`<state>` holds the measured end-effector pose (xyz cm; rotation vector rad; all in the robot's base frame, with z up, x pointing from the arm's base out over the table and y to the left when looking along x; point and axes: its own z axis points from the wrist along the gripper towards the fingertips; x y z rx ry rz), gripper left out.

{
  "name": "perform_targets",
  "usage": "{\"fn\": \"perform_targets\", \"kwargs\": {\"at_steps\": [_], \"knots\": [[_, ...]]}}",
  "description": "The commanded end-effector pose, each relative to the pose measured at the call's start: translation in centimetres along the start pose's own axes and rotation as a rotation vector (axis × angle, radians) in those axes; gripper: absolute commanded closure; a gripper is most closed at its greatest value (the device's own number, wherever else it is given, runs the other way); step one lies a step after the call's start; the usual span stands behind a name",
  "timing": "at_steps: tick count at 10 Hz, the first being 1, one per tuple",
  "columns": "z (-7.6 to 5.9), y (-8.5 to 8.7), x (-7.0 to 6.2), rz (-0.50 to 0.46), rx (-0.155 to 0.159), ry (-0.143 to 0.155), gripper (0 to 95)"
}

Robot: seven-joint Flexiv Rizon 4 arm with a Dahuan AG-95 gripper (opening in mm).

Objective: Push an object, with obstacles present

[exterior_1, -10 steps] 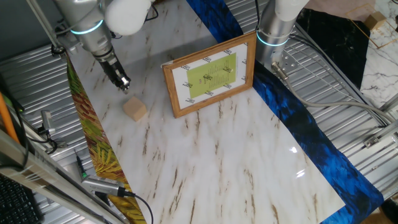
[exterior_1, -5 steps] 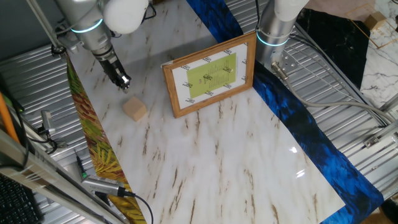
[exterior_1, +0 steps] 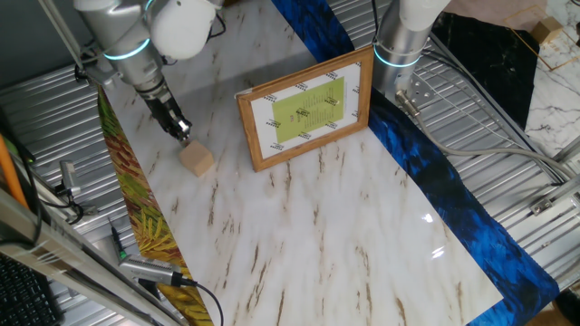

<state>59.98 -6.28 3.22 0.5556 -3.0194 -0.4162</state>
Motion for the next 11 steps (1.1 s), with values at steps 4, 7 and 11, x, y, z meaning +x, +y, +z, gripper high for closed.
{"fn": "perform_targets", "kwargs": {"at_steps": [4, 7, 11], "knots": [[1.6, 3.8, 0.0, 0.055, 0.006, -0.005, 95.0], [2.4, 5.7, -0.3, 0.080, 0.008, -0.007, 95.0], [3.3, 8.8, -1.5, 0.125, 0.013, -0.002, 95.0]]}}
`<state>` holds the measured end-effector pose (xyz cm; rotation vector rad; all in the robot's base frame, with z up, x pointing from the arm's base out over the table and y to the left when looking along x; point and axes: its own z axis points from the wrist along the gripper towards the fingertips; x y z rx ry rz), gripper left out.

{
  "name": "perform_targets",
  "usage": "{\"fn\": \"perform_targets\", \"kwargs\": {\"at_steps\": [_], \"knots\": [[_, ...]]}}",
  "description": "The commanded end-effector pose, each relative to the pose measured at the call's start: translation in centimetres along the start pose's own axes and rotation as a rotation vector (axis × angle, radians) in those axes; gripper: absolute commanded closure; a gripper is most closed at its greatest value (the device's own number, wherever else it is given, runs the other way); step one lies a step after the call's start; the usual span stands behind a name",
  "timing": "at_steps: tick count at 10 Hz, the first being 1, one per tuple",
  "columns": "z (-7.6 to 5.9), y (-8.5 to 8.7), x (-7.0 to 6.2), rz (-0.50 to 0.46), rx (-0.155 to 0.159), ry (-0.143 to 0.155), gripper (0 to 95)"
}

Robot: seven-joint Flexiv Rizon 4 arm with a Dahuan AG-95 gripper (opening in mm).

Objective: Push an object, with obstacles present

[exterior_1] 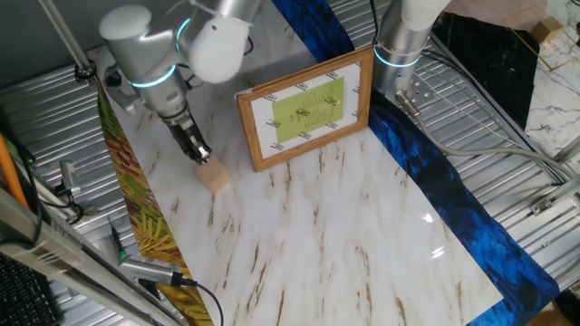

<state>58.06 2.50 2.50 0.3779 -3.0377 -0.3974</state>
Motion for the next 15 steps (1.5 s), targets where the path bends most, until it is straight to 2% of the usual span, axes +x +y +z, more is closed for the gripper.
{"fn": "perform_targets", "kwargs": {"at_steps": [1, 5, 10, 15], "knots": [[0.6, 1.3, -0.4, 0.020, 0.004, -0.001, 95.0], [0.6, 3.1, -0.6, 0.038, -0.001, -0.003, 95.0], [1.5, 6.4, -1.1, 0.069, 0.004, -0.014, 95.0], [1.5, 6.4, -1.1, 0.031, 0.005, -0.012, 95.0]]}}
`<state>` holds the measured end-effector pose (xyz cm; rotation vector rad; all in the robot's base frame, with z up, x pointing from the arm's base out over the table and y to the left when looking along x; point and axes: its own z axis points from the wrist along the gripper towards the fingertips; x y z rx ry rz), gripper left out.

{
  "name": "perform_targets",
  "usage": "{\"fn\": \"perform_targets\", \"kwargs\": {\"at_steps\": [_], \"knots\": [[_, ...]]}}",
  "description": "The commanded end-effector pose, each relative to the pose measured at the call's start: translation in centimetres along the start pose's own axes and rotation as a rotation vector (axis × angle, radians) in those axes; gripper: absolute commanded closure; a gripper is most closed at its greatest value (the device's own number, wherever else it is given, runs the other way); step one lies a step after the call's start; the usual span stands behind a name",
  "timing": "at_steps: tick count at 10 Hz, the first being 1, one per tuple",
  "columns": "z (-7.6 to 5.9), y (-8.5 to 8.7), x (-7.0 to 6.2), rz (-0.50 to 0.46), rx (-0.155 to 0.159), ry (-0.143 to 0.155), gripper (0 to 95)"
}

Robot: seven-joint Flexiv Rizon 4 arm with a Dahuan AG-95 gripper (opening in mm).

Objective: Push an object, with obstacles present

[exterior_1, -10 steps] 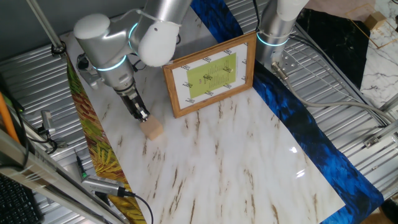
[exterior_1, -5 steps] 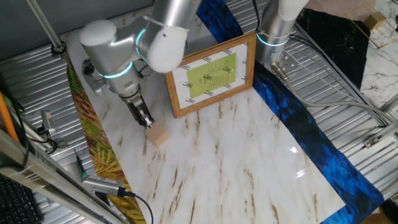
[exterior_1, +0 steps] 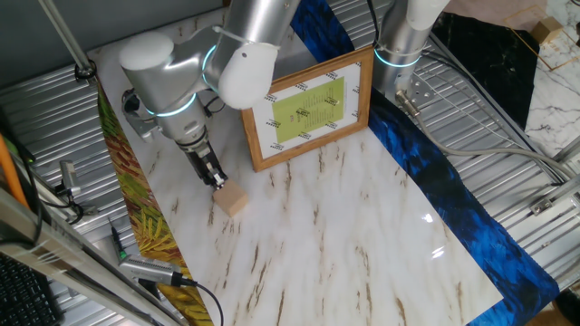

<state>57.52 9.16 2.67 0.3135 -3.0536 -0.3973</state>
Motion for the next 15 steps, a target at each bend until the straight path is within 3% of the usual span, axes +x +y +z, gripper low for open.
{"fn": "perform_targets", "kwargs": {"at_steps": [1, 4, 6, 11, 15], "knots": [[-0.02, -0.01, 0.01, -0.021, 0.004, 0.002, 95.0], [-0.02, -0.03, 0.03, -0.040, 0.020, 0.009, 95.0], [-0.02, -0.03, 0.03, -0.096, 0.063, 0.022, 95.0], [-0.02, -0.03, 0.03, -0.258, 0.059, 0.054, 95.0], [-0.02, -0.03, 0.03, -0.314, 0.052, 0.061, 95.0]]}}
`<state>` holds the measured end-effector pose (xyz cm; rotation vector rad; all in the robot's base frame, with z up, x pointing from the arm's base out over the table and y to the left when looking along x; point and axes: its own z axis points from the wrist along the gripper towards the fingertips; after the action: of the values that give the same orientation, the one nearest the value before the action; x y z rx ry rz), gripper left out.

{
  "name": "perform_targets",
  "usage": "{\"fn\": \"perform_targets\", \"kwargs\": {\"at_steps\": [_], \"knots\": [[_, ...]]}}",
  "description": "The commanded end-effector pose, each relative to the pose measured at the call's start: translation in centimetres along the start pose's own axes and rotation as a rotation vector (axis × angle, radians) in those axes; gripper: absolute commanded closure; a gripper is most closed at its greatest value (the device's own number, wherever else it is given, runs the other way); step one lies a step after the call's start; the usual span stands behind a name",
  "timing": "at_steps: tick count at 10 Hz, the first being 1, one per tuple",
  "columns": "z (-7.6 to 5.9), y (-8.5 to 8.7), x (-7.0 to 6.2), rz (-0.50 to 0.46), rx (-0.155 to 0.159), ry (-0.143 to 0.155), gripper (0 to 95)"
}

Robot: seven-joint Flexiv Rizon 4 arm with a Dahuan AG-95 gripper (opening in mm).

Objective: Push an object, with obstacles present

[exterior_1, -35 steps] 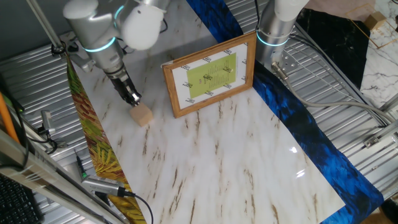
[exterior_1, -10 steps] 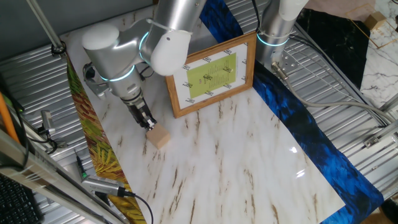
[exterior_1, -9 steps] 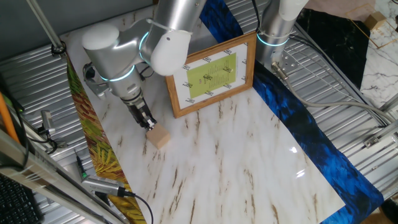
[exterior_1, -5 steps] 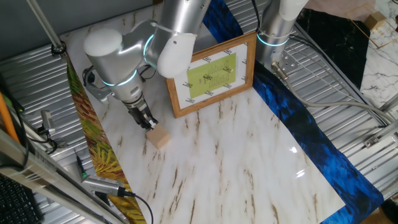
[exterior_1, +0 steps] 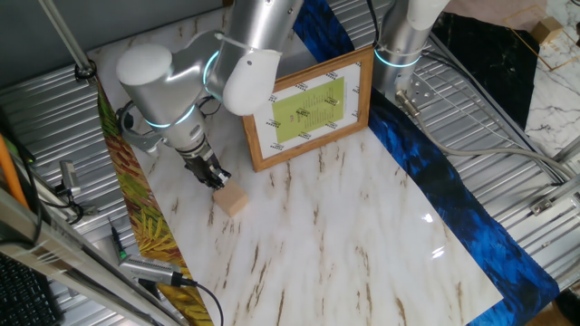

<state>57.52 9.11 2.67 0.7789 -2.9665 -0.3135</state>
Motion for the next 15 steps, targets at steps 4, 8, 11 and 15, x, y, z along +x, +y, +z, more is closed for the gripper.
{"fn": "perform_targets", "kwargs": {"at_steps": [4, 8, 11, 15], "knots": [[-0.2, 0.0, 0.1, -0.025, 0.001, 0.003, 95.0], [0.3, 0.9, -1.5, -0.032, -0.015, -0.015, 95.0], [0.6, 4.2, -3.1, -0.023, -0.035, -0.023, 95.0], [1.6, 8.6, -2.4, 0.020, -0.057, -0.036, 95.0]]}}
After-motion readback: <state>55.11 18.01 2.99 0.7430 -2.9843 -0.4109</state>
